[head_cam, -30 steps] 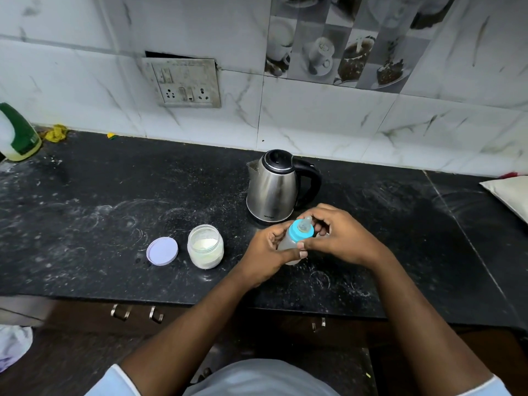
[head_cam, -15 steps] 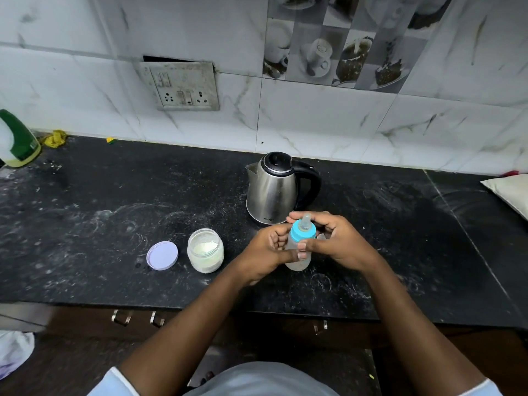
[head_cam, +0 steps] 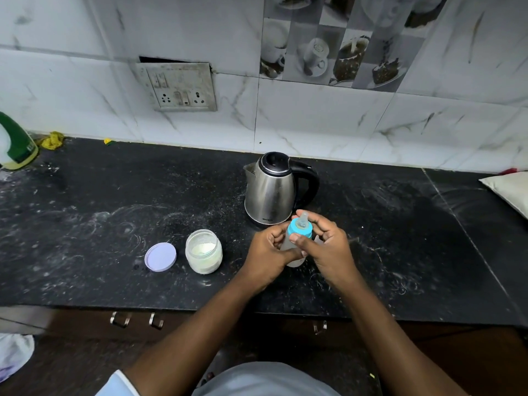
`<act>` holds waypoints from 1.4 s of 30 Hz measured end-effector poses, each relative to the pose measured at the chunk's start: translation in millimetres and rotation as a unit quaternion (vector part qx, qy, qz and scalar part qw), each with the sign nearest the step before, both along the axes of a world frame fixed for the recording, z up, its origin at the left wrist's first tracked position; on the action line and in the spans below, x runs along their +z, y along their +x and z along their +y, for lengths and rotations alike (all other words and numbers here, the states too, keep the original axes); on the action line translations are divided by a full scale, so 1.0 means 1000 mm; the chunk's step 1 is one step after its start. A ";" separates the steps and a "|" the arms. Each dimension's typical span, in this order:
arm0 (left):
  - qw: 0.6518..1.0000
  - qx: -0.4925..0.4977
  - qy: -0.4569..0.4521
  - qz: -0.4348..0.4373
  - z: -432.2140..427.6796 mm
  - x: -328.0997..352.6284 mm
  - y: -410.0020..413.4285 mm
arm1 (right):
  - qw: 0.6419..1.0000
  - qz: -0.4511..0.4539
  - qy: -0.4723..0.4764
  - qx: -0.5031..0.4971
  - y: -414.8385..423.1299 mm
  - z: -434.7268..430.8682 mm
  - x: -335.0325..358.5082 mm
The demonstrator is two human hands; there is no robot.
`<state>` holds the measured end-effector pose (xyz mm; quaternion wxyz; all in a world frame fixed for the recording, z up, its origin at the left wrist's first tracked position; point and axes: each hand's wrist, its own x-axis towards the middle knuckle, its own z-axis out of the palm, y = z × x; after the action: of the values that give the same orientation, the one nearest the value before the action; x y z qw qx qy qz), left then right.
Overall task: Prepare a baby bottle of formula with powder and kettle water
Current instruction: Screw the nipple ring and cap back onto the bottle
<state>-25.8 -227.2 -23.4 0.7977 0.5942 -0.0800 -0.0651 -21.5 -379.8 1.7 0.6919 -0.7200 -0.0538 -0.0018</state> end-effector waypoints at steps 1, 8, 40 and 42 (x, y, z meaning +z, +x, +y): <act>1.000 0.015 -0.001 0.000 -0.003 -0.001 -0.001 | 0.999 0.000 -0.024 -0.035 -0.002 0.006 -0.002; 0.995 -0.097 -0.010 0.014 0.008 0.006 0.001 | 0.995 0.023 -0.014 0.095 0.001 -0.012 0.012; 0.997 0.022 0.040 0.067 0.005 -0.027 0.007 | 0.835 0.122 -0.537 -0.003 0.056 -0.089 -0.064; 0.996 0.026 0.044 0.066 0.003 -0.028 0.009 | 0.825 0.133 -0.548 0.014 0.056 -0.078 -0.071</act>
<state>-16.7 -223.9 -51.8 0.7758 0.6249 -0.0085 -0.0872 34.2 -457.5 -69.3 0.1834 -0.9733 0.0365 0.1330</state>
